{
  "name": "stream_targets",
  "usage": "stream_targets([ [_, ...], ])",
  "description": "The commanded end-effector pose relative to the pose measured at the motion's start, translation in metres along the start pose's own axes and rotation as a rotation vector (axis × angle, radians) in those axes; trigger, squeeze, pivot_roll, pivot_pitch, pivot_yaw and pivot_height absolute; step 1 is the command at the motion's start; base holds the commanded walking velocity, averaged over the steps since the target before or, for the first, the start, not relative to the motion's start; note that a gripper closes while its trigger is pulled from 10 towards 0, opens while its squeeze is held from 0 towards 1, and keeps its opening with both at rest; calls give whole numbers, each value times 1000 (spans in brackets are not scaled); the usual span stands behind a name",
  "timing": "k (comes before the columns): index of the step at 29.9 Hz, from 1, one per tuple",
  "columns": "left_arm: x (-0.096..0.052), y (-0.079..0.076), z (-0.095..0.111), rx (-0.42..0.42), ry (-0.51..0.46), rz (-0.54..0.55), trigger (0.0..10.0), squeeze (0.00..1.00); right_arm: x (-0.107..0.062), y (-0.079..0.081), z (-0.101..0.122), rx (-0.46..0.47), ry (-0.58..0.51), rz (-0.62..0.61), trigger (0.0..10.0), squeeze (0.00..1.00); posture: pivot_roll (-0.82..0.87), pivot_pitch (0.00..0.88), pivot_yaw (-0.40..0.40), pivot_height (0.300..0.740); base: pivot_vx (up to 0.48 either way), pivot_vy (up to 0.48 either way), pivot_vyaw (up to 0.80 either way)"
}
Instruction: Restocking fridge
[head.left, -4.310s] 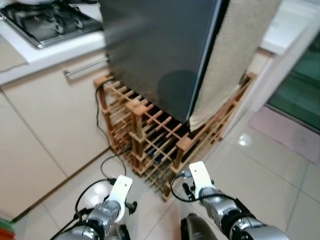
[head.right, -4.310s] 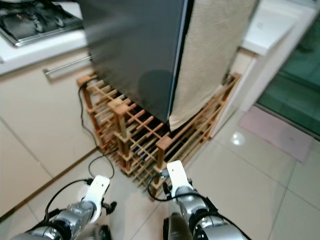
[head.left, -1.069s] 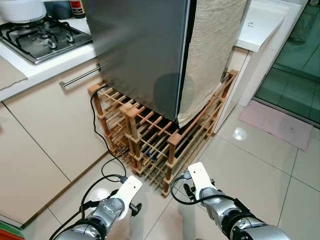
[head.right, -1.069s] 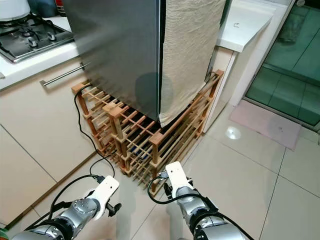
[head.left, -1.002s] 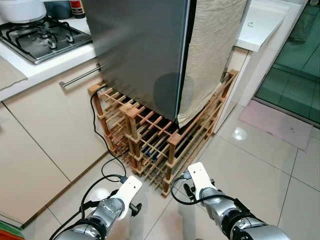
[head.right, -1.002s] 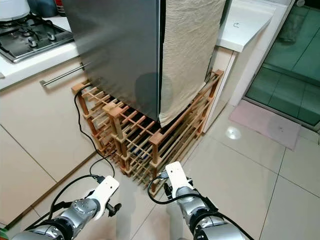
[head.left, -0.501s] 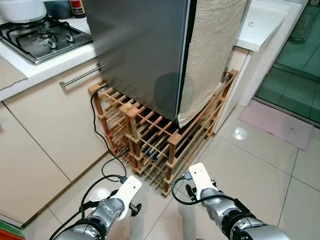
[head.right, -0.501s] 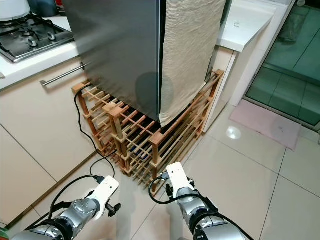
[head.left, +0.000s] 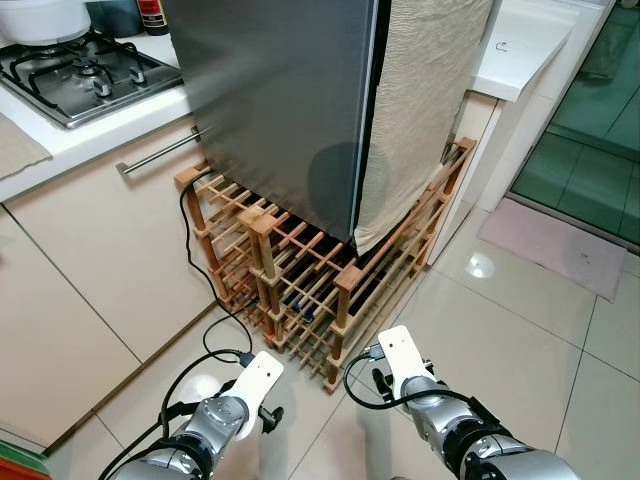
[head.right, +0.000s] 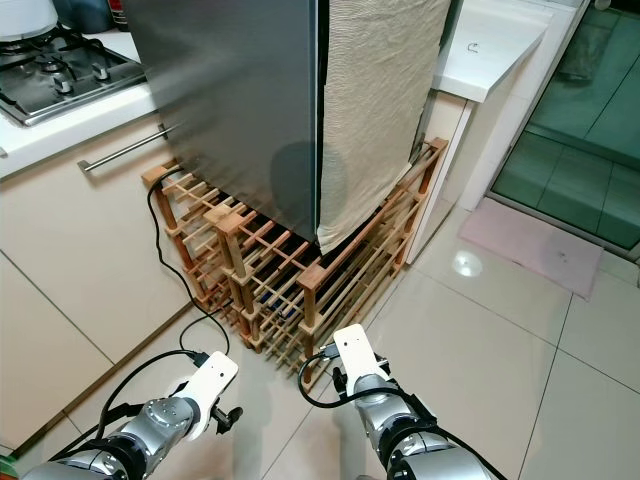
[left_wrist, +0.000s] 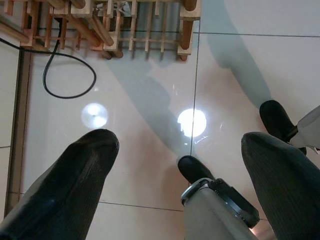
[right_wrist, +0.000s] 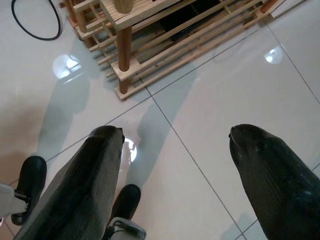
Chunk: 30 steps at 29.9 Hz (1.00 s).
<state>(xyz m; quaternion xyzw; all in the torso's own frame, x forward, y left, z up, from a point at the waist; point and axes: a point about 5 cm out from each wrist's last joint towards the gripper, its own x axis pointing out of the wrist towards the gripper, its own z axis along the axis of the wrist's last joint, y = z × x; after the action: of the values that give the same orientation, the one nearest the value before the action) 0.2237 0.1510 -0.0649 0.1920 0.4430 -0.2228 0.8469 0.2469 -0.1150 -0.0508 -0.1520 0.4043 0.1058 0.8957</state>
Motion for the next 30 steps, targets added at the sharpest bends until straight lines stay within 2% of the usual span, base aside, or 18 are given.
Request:
stream_targets([
  [1,0,3,1,-42,-2,16,10000,0,0,-1,2,34,2,-6,10000,212,-84,12,5,740,0,0,0],
  [2,0,3,1,-42,-2,16,10000,0,0,-1,2,34,2,-6,10000,212,-84,12,5,740,0,0,0],
  [3,0,3,1,-86,-5,25,10000,0,0,-1,1,70,9,-13,10000,216,-85,12,4,740,0,0,0],
  [4,0,3,-1,-168,-9,45,10000,0,0,0,-2,153,21,-33,10000,212,-84,10,3,740,0,0,0],
  [5,0,3,-1,-168,-9,45,10000,0,0,0,-2,153,21,-33,10000,212,-84,10,3,740,0,0,0],
  [6,0,3,-3,-249,-9,70,10000,0,0,0,-4,235,35,-56,10000,212,-85,9,3,740,0,0,0],
  [9,0,3,-5,-301,-7,88,10000,0,0,0,-6,280,44,-68,10000,212,-85,9,3,740,0,0,0],
  [11,0,3,-8,-397,0,124,10000,0,-1,2,-10,431,62,-125,10000,220,-86,9,2,740,0,0,0],
  [12,0,3,-10,-475,5,153,10000,0,-2,2,-13,525,82,-164,10000,220,-86,8,-1,740,0,0,0],
  [18,0,2,-13,-605,14,200,10000,0,-2,0,-12,473,91,-163,10000,220,-85,9,-4,740,0,0,0],
  [20,0,1,-15,-661,21,217,10000,0,-2,0,-12,486,94,-167,10000,224,-85,8,-2,740,0,0,0],
  [22,0,1,-15,-679,25,221,10000,0,-2,0,-12,490,95,-168,10000,224,-85,8,-2,740,0,0,0],
  [23,0,0,-16,-720,32,223,10000,0,-2,1,-12,514,97,-175,10000,220,-86,4,6,740,0,0,0],
  [24,0,0,-16,-720,32,223,10000,0,-2,1,-12,514,97,-175,10000,220,-86,4,6,740,0,0,0],
  [25,0,-1,-17,-681,55,215,10000,0,-2,2,-14,555,105,-187,10000,224,-88,2,14,740,0,0,0],
  [26,0,0,-17,-647,59,208,10000,0,-2,2,-14,558,106,-185,10000,220,-89,2,16,740,0,0,0],
  [30,0,-1,-16,-609,61,188,10000,0,-2,1,-14,523,101,-170,10000,224,-97,1,24,740,0,0,0],
])
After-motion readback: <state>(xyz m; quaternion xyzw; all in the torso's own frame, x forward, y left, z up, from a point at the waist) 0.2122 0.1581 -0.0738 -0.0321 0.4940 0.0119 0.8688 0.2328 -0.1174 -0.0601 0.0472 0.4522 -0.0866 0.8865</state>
